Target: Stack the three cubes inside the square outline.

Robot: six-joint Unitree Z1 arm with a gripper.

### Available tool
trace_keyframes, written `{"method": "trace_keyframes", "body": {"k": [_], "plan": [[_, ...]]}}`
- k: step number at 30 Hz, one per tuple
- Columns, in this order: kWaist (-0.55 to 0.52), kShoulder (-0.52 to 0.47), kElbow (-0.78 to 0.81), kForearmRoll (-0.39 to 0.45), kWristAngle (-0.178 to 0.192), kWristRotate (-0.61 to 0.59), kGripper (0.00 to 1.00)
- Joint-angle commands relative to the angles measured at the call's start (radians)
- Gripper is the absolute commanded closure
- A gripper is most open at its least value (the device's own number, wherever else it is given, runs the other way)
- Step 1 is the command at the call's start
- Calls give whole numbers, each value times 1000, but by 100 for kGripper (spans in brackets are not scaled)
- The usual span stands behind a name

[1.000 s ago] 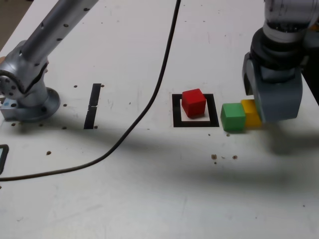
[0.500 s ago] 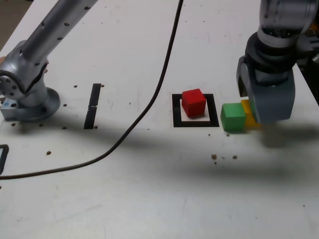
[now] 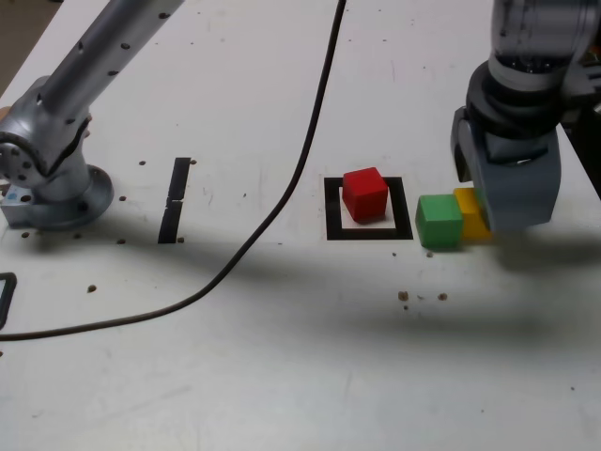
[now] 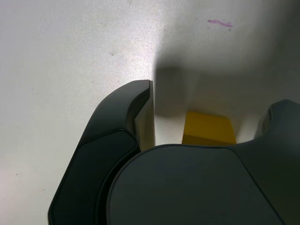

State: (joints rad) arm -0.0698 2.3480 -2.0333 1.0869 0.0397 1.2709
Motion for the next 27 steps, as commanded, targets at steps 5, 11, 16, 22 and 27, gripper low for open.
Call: {"method": "trace_keyframes", "body": {"k": [5, 11, 16, 22, 27], "plan": [[-4, -3, 0, -24, 15, -18, 37], [-4, 0, 2, -32, 17, -28, 43], [-4, -1, 3, -47, 17, -30, 58], [-5, -6, -3, -53, 15, -28, 65], [-5, -19, -19, -46, 12, -34, 66]]}}
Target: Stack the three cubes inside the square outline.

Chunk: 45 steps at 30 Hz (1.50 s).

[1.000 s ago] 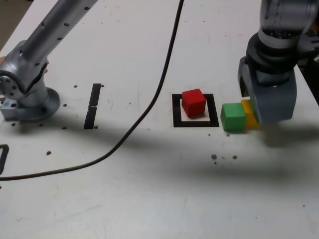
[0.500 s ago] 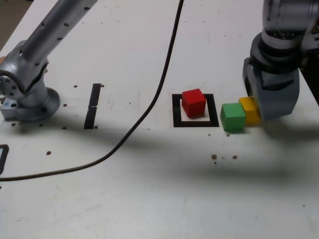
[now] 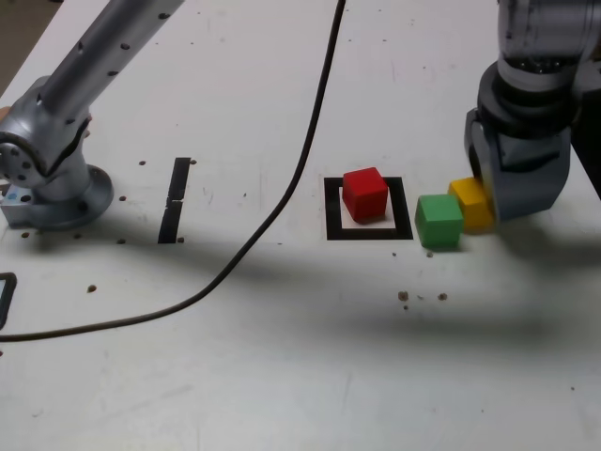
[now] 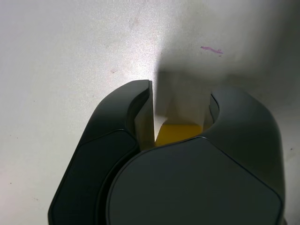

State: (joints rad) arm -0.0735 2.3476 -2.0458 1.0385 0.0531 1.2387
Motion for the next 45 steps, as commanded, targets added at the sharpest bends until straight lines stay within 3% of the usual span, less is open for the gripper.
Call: {"method": "trace_keyframes", "body": {"k": [1, 13, 19, 30, 45], "plan": [[-2, -24, -13, 7, -1, -4, 67], [18, -82, -76, 62, -1, -7, 68], [51, -158, -69, 101, 2, -12, 68], [60, -299, 62, 169, 59, -56, 68], [-7, -432, 223, 202, 60, -139, 68]]}}
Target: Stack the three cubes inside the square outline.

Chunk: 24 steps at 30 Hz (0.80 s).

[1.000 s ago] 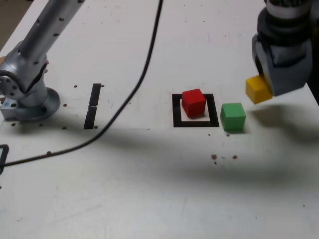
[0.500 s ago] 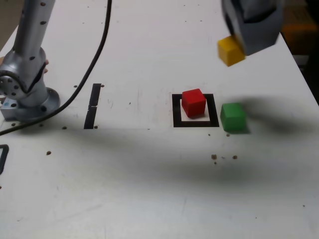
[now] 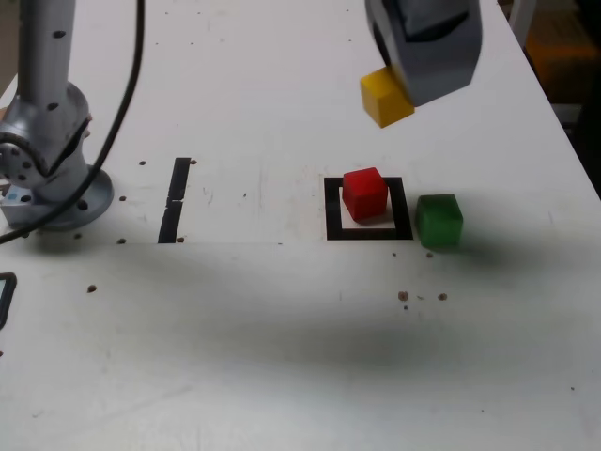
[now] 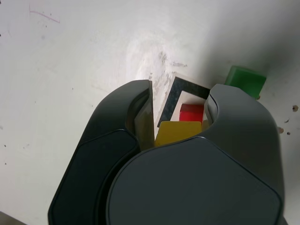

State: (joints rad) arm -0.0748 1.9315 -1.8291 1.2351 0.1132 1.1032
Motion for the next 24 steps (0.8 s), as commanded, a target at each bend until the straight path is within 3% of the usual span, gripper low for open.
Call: {"method": "trace_keyframes", "body": {"k": [1, 16, 24], "plan": [[-10, -21, 14, 9, -1, -7, 68], [-78, -10, 99, 8, -19, -100, 67], [-79, -25, 86, 4, -4, -102, 67]]}}
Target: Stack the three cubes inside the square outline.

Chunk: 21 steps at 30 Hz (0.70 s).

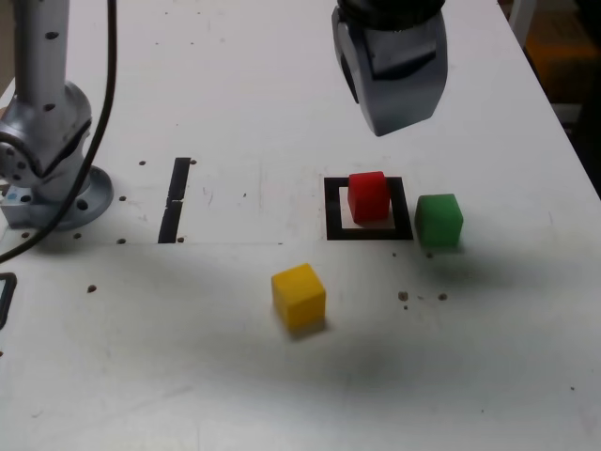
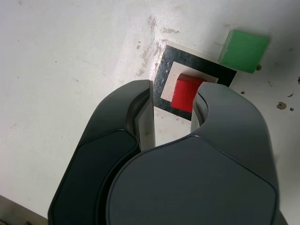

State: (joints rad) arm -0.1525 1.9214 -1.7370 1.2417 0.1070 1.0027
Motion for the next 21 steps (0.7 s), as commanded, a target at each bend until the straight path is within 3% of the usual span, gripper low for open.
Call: {"method": "trace_keyframes", "body": {"k": [1, 5, 14, 18, 21], "plan": [[-1, -21, -8, -4, 3, -3, 67], [-1, -78, -1, -37, 3, -38, 66], [-1, -171, 96, -138, -2, -233, 40], [-1, -194, 122, -138, -25, -375, 30], [-1, -214, 143, -136, -63, -482, 19]]}}
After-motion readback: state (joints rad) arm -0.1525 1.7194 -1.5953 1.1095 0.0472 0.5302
